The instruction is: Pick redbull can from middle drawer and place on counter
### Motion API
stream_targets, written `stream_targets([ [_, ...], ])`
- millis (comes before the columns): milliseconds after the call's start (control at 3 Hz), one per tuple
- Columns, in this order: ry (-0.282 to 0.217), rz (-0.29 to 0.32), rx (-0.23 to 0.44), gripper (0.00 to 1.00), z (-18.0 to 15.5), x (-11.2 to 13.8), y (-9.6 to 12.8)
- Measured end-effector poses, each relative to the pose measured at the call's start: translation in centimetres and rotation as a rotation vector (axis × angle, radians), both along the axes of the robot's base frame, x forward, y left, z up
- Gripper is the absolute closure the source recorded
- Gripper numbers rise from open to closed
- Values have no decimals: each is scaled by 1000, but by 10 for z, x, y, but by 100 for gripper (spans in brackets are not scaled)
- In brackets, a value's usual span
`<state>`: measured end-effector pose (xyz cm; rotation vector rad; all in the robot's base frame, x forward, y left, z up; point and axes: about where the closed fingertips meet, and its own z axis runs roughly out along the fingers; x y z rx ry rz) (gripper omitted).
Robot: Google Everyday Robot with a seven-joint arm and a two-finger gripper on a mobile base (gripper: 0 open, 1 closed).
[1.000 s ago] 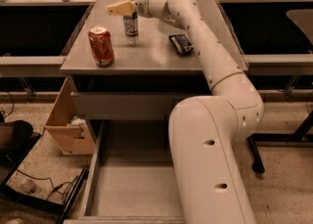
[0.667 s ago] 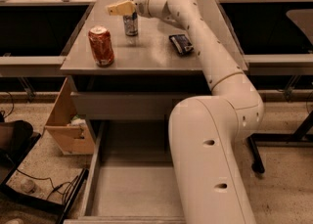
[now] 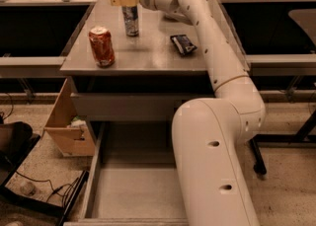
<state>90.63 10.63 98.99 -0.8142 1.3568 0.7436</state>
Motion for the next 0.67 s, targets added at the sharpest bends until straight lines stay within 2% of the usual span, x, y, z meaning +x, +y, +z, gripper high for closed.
stream_targets([
  [333,-10,-72,-48,0,41,-10,-38],
  [667,36,-186,-178,0,82,-37,-71],
])
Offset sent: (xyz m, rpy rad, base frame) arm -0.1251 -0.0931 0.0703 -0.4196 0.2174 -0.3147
